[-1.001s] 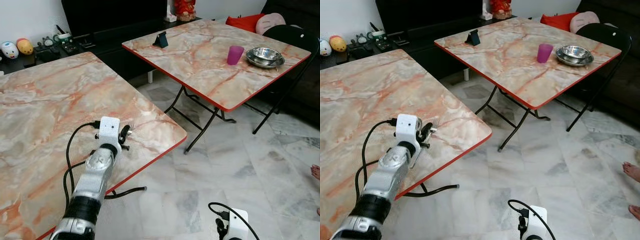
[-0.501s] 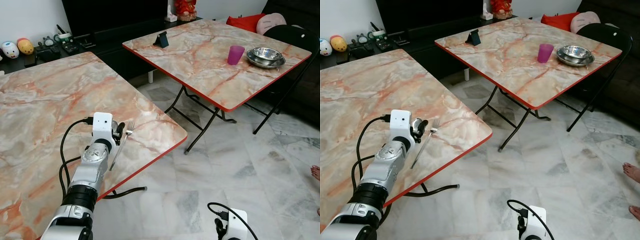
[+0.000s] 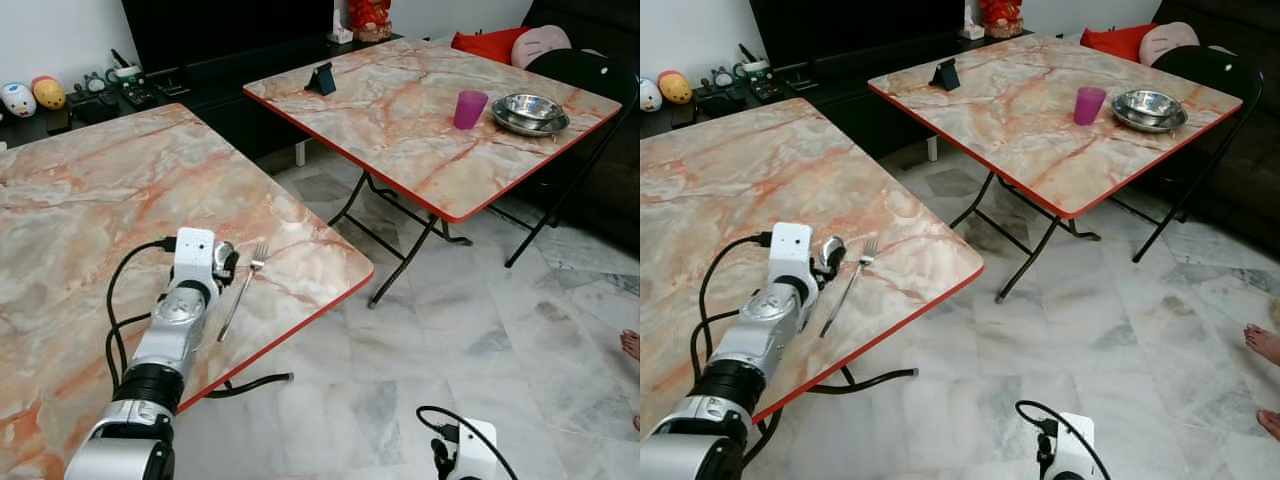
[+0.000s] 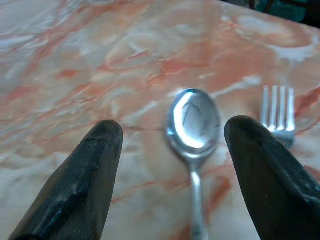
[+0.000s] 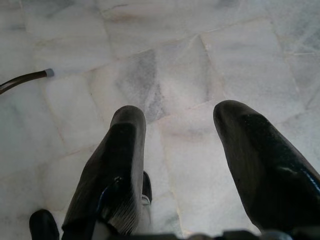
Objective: Setting the table
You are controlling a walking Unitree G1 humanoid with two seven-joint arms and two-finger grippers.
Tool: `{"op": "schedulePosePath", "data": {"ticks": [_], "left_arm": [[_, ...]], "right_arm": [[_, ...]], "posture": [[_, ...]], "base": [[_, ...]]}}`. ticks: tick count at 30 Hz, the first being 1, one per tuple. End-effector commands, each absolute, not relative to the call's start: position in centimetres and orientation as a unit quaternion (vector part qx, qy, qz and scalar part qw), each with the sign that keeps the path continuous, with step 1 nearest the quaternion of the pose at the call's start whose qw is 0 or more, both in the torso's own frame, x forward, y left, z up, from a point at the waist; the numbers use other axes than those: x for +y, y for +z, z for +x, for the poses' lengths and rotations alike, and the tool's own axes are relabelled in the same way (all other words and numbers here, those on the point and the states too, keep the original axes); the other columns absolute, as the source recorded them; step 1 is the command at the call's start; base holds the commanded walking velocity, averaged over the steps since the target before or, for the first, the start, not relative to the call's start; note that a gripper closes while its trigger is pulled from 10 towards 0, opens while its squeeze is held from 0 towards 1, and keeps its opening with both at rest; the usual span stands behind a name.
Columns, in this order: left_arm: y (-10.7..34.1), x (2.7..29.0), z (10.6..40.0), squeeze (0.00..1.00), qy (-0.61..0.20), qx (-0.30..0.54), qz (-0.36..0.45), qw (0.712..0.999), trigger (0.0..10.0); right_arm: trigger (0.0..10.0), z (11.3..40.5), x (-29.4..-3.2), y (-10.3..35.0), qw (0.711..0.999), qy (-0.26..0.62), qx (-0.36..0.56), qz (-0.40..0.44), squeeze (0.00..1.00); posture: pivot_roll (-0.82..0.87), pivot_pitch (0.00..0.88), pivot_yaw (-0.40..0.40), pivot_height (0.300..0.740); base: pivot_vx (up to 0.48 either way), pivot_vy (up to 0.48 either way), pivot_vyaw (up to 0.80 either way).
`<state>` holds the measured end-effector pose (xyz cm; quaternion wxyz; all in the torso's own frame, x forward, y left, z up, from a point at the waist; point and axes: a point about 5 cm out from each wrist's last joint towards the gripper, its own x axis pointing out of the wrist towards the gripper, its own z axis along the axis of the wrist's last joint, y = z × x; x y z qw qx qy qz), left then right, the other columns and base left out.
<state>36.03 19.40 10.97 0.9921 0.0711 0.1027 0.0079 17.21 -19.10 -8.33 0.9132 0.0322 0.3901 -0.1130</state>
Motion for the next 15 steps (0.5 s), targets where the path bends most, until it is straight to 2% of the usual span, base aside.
{"op": "schedulePosePath", "data": {"ticks": [1, 15], "left_arm": [[10.5, 19.6, 35.8, 0.0, 0.004, 0.112, 0.08, 0.99, 10.0], [8.9, 19.6, 35.3, 0.0, -0.036, 0.16, 0.078, 0.983, 10.0]], "right_arm": [[10.0, 16.7, -19.4, -8.6, 0.909, -0.117, 0.399, 0.033, 0.0], [10.0, 16.3, -19.8, -8.8, 0.904, -0.112, 0.413, 0.03, 0.0]], "posture": [[0.04, 0.0, -0.025, 0.74], [0.04, 0.0, -0.036, 0.74]], "base": [[0.0, 0.0, 0.0], [0.0, 0.0, 0.0]]}}
